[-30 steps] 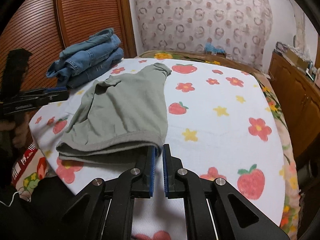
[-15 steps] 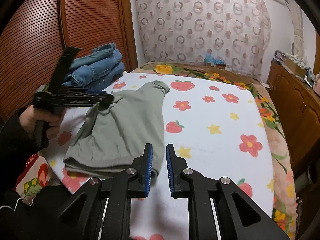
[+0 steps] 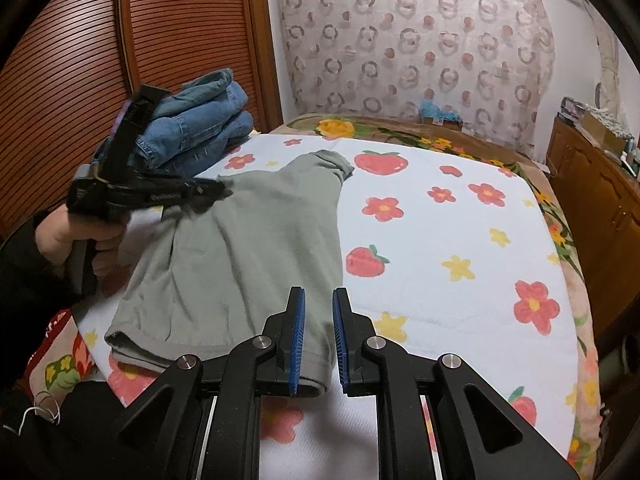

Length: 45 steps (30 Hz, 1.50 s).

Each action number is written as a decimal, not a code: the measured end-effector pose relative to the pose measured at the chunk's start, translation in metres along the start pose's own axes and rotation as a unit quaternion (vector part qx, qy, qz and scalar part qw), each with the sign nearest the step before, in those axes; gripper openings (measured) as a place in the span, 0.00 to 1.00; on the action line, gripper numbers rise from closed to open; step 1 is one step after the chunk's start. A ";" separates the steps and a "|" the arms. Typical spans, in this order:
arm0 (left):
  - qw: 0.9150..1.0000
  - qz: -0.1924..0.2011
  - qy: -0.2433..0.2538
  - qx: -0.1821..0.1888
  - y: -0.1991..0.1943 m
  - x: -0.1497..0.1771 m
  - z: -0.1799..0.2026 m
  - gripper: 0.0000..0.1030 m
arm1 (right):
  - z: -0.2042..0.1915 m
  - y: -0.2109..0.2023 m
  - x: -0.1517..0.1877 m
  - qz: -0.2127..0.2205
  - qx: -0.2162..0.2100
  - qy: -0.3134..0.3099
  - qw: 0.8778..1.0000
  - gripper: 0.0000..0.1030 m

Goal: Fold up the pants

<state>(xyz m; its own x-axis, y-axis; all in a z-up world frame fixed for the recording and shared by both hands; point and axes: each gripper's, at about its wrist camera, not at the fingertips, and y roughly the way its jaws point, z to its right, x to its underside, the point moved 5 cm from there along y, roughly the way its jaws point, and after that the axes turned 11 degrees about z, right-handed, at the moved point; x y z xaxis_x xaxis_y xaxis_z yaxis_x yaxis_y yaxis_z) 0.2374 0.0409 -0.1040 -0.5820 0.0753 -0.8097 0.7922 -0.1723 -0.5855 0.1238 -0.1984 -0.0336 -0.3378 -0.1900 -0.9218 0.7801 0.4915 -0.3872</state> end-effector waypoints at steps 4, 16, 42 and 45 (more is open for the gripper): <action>0.999 0.020 -0.028 -0.018 -0.020 0.001 -0.023 0.05 | 0.000 0.001 0.004 -0.003 0.001 0.004 1.000 0.14; 0.999 0.018 -0.041 -0.011 -0.043 0.017 -0.031 0.48 | -0.001 0.000 0.009 -0.006 0.002 0.014 1.000 0.14; 0.994 0.009 -0.011 0.105 -0.111 0.073 0.064 0.48 | -0.001 -0.017 0.032 -0.033 0.012 -0.019 0.999 0.27; 0.993 0.006 -0.006 0.119 -0.114 0.075 0.075 0.48 | 0.001 -0.011 0.032 -0.034 0.019 -0.015 0.999 0.27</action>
<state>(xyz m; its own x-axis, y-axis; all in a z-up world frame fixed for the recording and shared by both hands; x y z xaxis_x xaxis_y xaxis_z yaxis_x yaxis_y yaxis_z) 0.0895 -0.0072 -0.0945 -0.5755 0.0599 -0.8156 0.7347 -0.4002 -0.5478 0.1048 -0.2113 -0.0589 -0.3756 -0.2477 -0.8931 0.7754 0.4438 -0.4492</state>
